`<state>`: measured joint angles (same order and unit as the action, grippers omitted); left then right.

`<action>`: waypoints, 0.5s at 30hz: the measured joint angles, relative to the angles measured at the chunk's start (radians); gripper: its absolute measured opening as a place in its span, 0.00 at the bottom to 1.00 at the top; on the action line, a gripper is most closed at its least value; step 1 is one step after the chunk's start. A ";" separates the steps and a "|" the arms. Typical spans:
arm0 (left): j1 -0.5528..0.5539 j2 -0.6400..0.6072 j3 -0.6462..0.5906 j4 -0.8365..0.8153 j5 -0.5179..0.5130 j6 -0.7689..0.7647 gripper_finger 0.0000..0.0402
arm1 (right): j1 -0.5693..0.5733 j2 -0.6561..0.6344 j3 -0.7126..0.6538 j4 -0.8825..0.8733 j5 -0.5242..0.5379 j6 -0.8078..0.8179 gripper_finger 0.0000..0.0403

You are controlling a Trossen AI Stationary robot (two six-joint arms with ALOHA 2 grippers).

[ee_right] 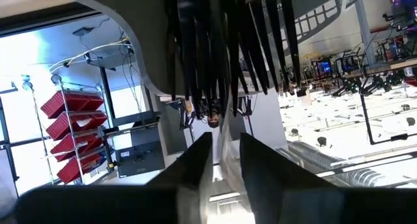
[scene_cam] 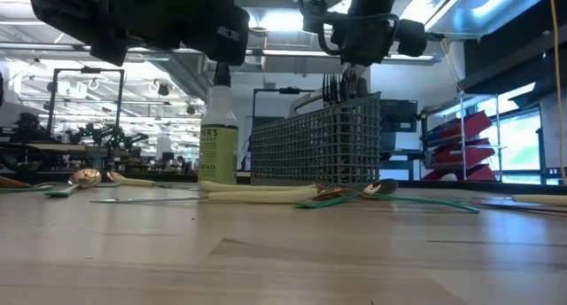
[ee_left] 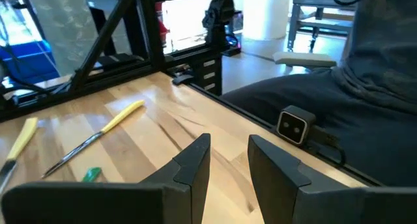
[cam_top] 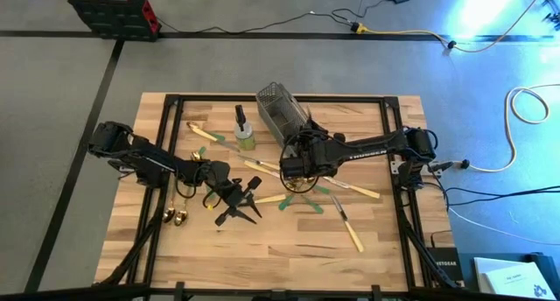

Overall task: Sort silverware
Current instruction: Put the black fork into the gray silverware organizer

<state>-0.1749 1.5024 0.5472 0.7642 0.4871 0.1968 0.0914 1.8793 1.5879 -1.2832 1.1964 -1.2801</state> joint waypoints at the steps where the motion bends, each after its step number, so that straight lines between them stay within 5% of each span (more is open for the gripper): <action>1: 0.000 0.000 0.000 0.000 0.001 0.003 0.22 | 0.000 0.000 0.000 0.000 0.000 0.001 0.18; 15: 0.000 0.000 0.000 0.001 0.001 0.017 0.22 | 0.049 0.000 0.029 -0.002 0.001 0.017 0.20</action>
<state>-0.1749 1.5021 0.5472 0.7650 0.4885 0.2138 0.1406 1.8793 1.6164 -1.2857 1.1974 -1.2632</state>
